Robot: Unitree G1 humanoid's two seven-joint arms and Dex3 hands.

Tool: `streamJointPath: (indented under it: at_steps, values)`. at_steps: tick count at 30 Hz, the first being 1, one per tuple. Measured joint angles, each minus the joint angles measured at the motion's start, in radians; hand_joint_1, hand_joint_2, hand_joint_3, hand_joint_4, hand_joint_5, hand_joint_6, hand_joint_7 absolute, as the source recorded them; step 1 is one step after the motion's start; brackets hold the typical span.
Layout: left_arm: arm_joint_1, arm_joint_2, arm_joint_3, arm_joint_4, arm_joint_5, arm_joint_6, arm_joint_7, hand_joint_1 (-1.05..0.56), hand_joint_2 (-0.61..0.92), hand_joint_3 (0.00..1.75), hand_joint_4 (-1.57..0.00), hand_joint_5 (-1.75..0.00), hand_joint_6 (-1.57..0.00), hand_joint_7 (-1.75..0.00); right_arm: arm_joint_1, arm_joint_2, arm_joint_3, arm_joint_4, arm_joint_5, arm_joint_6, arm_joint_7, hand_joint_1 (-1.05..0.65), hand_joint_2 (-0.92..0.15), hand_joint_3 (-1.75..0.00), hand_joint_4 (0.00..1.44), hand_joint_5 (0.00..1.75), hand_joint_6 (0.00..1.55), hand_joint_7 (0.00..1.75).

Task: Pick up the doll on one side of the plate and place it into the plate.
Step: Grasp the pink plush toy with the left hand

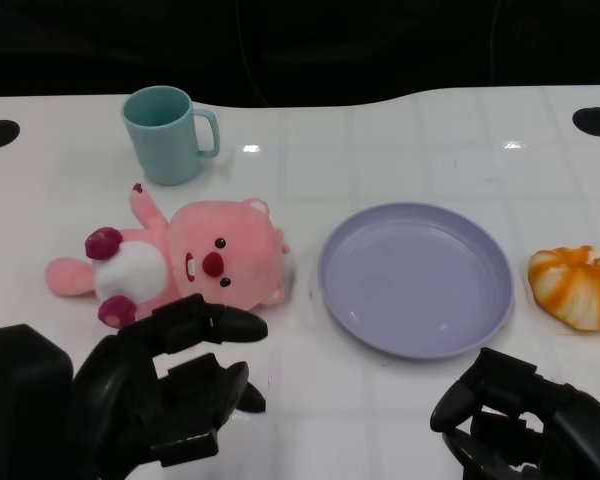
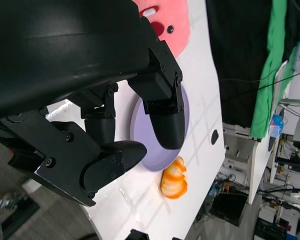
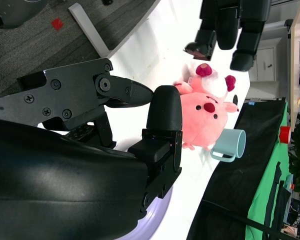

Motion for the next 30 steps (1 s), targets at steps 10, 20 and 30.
streamJointPath:
  at_steps: [10,20,30]
  values:
    - [-0.029,0.111,-0.04,0.011,0.271,-0.276,0.0,-0.43,0.91,0.25,-0.26,-0.79,-0.43,-0.23,-0.001,0.006,0.016,-0.003,0.0,0.018,-0.009,-0.28,-0.92,-0.49,0.66,1.75,0.48,1.63]
    - [-0.138,0.273,-0.06,0.052,0.575,-0.37,-0.014,-0.56,0.92,0.19,-0.02,-0.68,-0.27,-0.09,0.002,0.005,0.018,-0.021,0.002,0.036,-0.011,-0.27,-0.92,-0.49,0.66,1.75,0.48,1.64]
    - [-0.323,0.372,-0.154,0.106,0.973,-0.263,-0.048,-0.68,0.92,0.07,0.0,-0.51,-0.21,-0.02,0.012,0.001,0.007,-0.039,0.007,0.053,-0.008,-0.26,-0.92,-0.49,0.66,1.75,0.48,1.64]
